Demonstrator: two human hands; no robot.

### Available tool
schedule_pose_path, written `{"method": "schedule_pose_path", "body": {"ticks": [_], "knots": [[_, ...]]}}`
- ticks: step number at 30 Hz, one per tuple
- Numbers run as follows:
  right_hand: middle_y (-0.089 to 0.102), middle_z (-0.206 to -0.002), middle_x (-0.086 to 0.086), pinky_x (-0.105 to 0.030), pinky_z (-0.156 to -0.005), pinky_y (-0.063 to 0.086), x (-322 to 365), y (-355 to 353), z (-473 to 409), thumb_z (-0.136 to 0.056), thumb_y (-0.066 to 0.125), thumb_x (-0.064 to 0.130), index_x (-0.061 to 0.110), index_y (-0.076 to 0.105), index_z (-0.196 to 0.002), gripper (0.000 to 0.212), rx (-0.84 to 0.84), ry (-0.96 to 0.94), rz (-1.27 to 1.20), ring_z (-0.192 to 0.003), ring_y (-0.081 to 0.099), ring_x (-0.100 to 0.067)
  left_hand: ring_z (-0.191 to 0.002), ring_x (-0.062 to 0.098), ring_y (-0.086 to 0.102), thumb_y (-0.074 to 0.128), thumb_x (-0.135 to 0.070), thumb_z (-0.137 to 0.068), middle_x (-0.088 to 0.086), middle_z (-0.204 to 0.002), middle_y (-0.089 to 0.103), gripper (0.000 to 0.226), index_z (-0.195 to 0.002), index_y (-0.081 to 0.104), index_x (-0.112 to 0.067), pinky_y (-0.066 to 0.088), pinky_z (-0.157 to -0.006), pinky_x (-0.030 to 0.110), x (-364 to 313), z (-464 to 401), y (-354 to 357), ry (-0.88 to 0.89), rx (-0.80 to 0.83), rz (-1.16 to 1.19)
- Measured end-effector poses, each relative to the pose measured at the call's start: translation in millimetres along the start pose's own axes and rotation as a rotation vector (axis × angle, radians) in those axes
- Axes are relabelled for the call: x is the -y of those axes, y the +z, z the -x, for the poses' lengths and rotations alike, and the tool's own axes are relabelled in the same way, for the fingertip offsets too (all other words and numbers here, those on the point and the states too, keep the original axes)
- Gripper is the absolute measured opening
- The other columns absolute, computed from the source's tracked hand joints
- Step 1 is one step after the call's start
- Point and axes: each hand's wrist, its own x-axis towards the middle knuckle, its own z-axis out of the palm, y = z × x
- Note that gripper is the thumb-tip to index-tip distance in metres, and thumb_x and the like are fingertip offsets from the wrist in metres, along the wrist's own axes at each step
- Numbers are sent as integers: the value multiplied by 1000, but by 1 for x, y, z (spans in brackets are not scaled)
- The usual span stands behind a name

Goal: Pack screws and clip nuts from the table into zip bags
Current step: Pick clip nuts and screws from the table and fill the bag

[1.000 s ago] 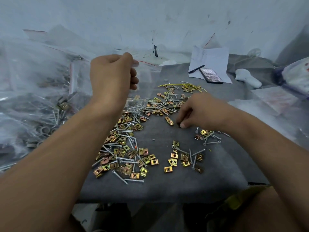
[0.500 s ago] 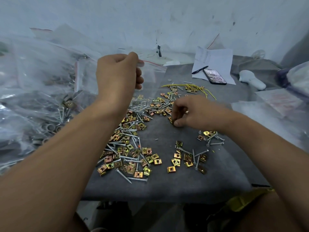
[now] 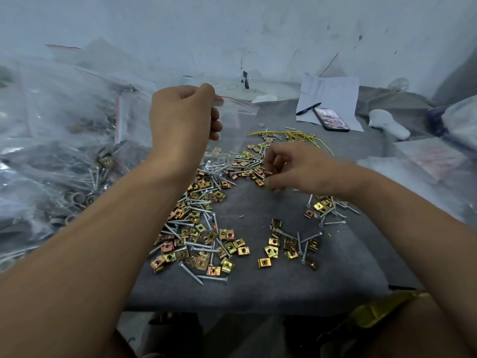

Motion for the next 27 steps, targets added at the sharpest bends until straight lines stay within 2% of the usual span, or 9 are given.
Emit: {"method": "schedule_pose_path", "body": {"ticks": [2,3,5,7,9,15,21,27], "knots": [[66,-93,-22,-34,-77,62,0,-6,4,-87,75,-4,-2,60,-100,20,-5,-16,-357,-81,72,-30,-54,19,60,56,-10,-95,2,-60,61,25,-88,79,-3,52,-53,33,0,0,0,-4,2,-2],[65,-93,-23,-32,-78,62,2,-8,6,-88,73,-7,-2,59,-103,21,7,-28,-516,-84,71,-31,-54,19,60,56,-10,-95,3,-60,61,25,-88,79,-3,52,-53,33,0,-1,-1,-5,3,-2],[63,-91,-19,-34,-80,62,4,-11,8,-85,71,-7,1,59,-110,29,39,-47,-782,-86,70,-30,-55,19,60,56,-10,-95,4,-61,61,25,-88,79,-3,52,-53,32,0,0,0,-6,6,-3],[65,-87,-14,-35,-81,63,5,-14,9,-82,70,-3,1,59,-118,38,68,-40,-940,-86,71,-28,-56,18,61,56,-11,-95,5,-63,61,25,-88,80,-3,52,-54,33,1,0,1,-6,10,-8],[70,-88,-14,-33,-81,63,5,-16,9,-82,68,-1,-1,60,-121,40,88,-17,-989,-87,72,-26,-56,19,62,57,-12,-95,5,-63,61,25,-88,80,-4,53,-54,33,1,0,1,-4,13,-13],[75,-98,-21,-29,-81,62,0,-18,7,-82,69,-1,-5,68,-109,28,46,64,-1165,-93,76,-27,-55,19,61,57,-11,-94,4,-62,61,24,-88,80,-4,52,-52,32,2,0,1,-9,4,-3],[74,-93,-15,-26,-77,62,-3,-20,5,-84,66,-3,1,69,-100,16,28,112,-1303,-86,75,-21,-55,18,62,58,-12,-94,4,-61,62,24,-87,80,-5,54,-53,32,3,-1,3,-11,12,-11],[74,-98,-18,-28,-78,63,-5,-20,3,-82,65,-7,-3,68,-104,23,-3,212,-1469,-90,76,-24,-54,18,60,57,-9,-94,7,-64,61,24,-89,79,-3,52,-52,31,1,0,4,-18,16,-6]]}}
